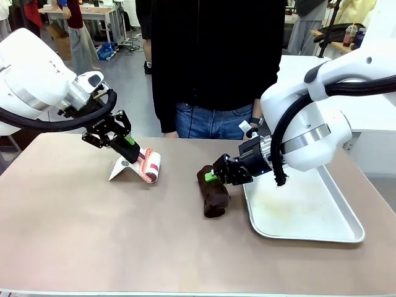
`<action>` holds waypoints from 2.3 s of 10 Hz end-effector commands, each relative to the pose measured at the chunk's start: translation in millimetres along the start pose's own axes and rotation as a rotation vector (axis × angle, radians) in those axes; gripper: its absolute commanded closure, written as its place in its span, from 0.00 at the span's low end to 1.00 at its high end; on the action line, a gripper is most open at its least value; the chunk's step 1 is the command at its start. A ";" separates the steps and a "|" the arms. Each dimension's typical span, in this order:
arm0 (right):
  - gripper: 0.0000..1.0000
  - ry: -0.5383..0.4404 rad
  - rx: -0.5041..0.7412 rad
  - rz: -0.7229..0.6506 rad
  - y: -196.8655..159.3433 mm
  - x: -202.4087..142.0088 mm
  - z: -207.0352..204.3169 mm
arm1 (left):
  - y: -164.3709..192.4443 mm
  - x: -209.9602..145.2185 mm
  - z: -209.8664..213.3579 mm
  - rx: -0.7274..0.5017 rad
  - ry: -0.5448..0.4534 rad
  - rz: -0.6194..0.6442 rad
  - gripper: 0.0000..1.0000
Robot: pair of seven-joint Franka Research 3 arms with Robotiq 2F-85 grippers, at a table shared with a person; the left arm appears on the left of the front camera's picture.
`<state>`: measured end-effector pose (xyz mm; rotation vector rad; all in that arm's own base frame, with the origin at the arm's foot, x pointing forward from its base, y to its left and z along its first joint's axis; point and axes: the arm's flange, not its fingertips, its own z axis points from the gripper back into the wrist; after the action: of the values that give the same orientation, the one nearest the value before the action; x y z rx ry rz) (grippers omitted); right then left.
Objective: Clean the surface of the table.
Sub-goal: Return the Lint Roller and towel to their original positions.
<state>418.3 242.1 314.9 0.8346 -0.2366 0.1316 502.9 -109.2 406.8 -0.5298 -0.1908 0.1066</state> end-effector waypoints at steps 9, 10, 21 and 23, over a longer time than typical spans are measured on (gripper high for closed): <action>0.00 0.115 -0.196 0.144 41.1 18.1 2.2 | 27.7 -21.0 50.9 -0.055 -0.104 0.107 0.00; 0.00 0.142 -0.281 0.162 53.7 22.9 6.0 | 36.0 -36.4 70.6 -0.113 -0.114 0.103 0.00; 0.00 -0.046 0.254 -0.088 -3.8 -80.8 206.9 | 189.2 -206.0 169.7 -0.643 -0.178 0.185 0.00; 0.00 -0.103 0.373 -0.147 -40.8 -111.3 245.3 | 209.1 -205.8 170.8 -0.733 -0.164 0.144 0.00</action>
<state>347.0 59.8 456.6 1.1611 -0.2347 0.0193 288.1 152.9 444.8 -1.2157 -0.3324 0.2679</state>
